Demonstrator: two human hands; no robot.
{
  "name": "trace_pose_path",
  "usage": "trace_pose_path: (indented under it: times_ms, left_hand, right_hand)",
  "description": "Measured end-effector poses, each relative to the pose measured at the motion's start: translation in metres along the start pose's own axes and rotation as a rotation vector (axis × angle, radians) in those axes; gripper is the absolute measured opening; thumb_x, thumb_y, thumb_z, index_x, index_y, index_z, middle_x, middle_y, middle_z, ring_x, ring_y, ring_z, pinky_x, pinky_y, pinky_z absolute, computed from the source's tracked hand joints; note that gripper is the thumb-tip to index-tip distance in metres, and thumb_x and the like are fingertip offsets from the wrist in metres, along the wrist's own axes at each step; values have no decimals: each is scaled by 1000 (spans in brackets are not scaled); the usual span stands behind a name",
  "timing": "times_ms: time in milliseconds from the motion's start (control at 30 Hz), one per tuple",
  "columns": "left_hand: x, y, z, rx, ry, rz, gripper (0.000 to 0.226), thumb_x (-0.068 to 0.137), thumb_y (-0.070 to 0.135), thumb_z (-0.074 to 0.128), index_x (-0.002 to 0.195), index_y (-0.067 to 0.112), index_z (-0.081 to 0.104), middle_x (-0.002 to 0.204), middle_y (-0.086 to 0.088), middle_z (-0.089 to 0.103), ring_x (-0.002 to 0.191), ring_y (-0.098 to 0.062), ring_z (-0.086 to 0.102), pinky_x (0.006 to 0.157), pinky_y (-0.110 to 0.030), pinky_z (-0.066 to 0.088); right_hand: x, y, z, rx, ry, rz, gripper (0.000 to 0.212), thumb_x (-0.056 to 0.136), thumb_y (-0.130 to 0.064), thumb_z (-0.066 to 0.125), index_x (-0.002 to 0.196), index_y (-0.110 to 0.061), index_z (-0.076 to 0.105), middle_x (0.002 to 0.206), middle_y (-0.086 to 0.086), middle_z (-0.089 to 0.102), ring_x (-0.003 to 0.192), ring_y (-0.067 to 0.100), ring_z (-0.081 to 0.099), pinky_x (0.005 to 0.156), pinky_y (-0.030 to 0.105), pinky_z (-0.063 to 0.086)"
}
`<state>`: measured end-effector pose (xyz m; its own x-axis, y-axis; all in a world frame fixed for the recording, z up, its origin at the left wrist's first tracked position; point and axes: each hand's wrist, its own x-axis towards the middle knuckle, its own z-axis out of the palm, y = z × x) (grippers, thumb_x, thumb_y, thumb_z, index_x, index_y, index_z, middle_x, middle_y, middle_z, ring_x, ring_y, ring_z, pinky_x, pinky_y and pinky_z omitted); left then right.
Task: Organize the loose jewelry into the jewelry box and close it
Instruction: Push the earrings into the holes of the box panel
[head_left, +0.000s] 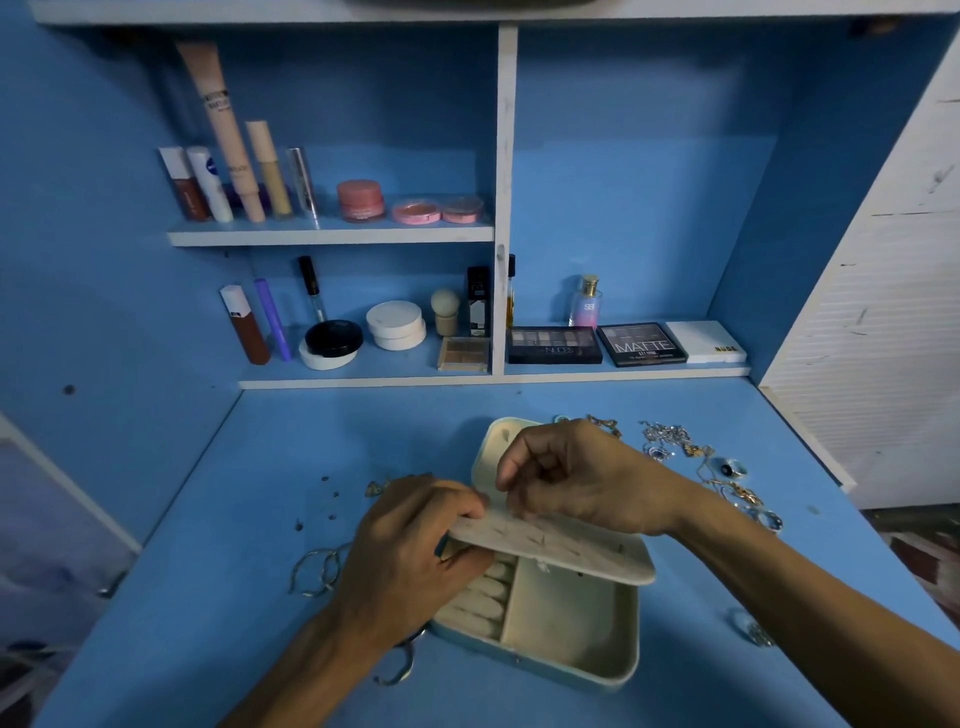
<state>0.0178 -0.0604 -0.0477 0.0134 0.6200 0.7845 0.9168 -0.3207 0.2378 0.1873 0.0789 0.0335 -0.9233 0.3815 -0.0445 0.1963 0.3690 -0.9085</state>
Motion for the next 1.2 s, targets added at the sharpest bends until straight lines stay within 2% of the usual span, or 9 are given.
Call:
trace_pose_path:
  times_ms: [133, 300, 633, 800, 933, 1100, 1200]
  left_hand:
    - [-1, -1, 0, 5, 3, 6, 37, 72, 20, 86, 96, 18, 58, 93, 3, 70, 86, -15, 64, 70, -33, 55]
    - [-2, 0, 0, -2, 7, 7, 27, 75, 21, 85, 91, 12, 65, 93, 3, 71, 86, -16, 65, 73, -35, 54]
    - [0, 0, 2, 2, 17, 7, 21, 76, 21, 82, 85, 8, 68, 90, 3, 73, 86, -14, 65, 77, -38, 55]
    - [1, 1, 3, 24, 33, 1, 19, 76, 21, 80, 82, 7, 70, 86, 4, 73, 77, -15, 67, 80, -41, 53]
    - [1, 2, 3, 51, 37, 17, 19, 77, 23, 79, 80, 7, 70, 82, 4, 71, 74, -13, 65, 79, -41, 53]
    - [-1, 1, 3, 56, 35, 22, 20, 74, 20, 84, 82, 9, 69, 83, 6, 72, 77, -10, 66, 83, -41, 52]
    - [0, 2, 3, 23, 40, 21, 21, 77, 21, 79, 89, 14, 63, 85, 5, 73, 78, -11, 66, 84, -41, 52]
  right_hand:
    - [0, -1, 0, -41, -4, 10, 22, 85, 5, 67, 92, -15, 73, 85, 1, 73, 75, 7, 63, 72, 19, 50]
    - [-1, -5, 1, -128, -17, -1, 24, 86, 4, 66, 92, -18, 73, 78, -18, 69, 72, -2, 61, 69, 13, 46]
    - [-3, -11, 1, -258, -11, -28, 22, 85, 0, 68, 93, -19, 75, 77, -25, 67, 73, -5, 62, 70, 10, 46]
    - [-1, -18, 2, -394, -26, -58, 23, 84, -3, 68, 93, -22, 75, 72, -33, 64, 74, -7, 62, 70, 7, 43]
    - [1, -22, 2, -504, -56, -87, 21, 84, -11, 70, 94, -28, 75, 76, -30, 65, 80, -7, 64, 75, 8, 45]
    - [1, -23, 2, -537, -74, -87, 18, 85, -15, 71, 95, -29, 75, 85, -22, 70, 86, -2, 65, 84, 17, 52]
    - [1, -21, 1, -558, -70, -90, 18, 88, -17, 68, 100, -29, 74, 87, -23, 69, 87, -3, 65, 83, 15, 51]
